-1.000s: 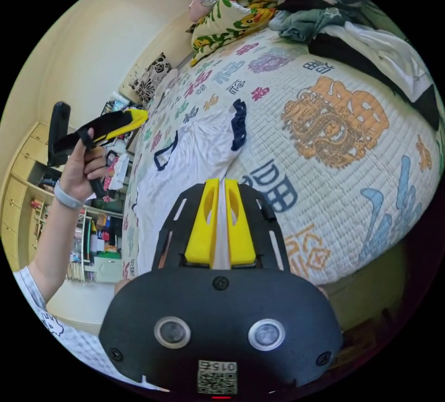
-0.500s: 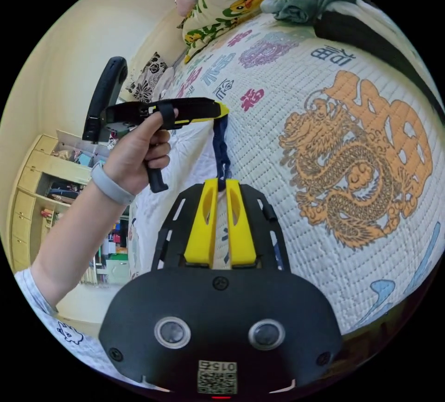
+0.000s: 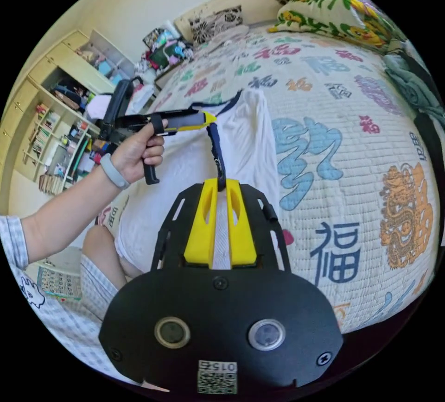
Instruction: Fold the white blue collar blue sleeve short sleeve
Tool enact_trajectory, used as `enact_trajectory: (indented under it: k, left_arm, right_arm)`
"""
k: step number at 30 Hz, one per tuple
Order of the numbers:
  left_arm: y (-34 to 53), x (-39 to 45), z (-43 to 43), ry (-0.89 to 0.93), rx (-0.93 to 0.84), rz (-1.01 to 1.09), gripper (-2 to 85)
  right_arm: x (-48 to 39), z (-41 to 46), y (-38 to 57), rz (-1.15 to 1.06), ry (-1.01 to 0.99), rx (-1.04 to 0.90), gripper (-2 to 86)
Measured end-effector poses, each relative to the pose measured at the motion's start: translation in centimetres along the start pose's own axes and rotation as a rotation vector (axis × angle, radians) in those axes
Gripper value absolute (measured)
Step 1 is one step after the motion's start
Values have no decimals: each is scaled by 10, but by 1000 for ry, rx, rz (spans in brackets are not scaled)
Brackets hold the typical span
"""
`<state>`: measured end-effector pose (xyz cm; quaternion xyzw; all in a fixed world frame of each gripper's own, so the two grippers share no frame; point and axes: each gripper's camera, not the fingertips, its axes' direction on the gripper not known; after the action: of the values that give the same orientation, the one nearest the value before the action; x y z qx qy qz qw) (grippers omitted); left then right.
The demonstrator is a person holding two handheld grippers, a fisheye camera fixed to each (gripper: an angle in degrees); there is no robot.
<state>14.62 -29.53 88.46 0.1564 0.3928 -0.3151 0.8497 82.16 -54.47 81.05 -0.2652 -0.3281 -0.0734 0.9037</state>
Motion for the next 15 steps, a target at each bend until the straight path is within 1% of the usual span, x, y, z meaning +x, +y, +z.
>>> enact_trajectory:
  k: [2,3,6,9,11,13,15]
  left_arm:
    - [8,-8,4,-29,-40,-20,97]
    - [13,-10,4,-46,-41,-23,101]
    - [20,-3,-5,-74,33,0,104]
    - [22,18,-8,-77,77,78,103]
    - [22,31,-7,-135,86,122,99]
    - [28,42,-12,-281,172,100,94]
    - [34,46,-15,-279,232,84,93]
  right_arm:
    - [-18,15,3,-23,36,-109,56]
    - [-22,15,4,-30,44,-115,56]
    - [-39,4,8,-53,61,-78,54]
    - [-50,-8,5,-66,18,-34,47]
    - [-60,-5,1,-80,-29,-43,21]
    - [-67,1,-2,-69,-30,-41,6]
    - [-75,11,-5,-47,3,-63,0]
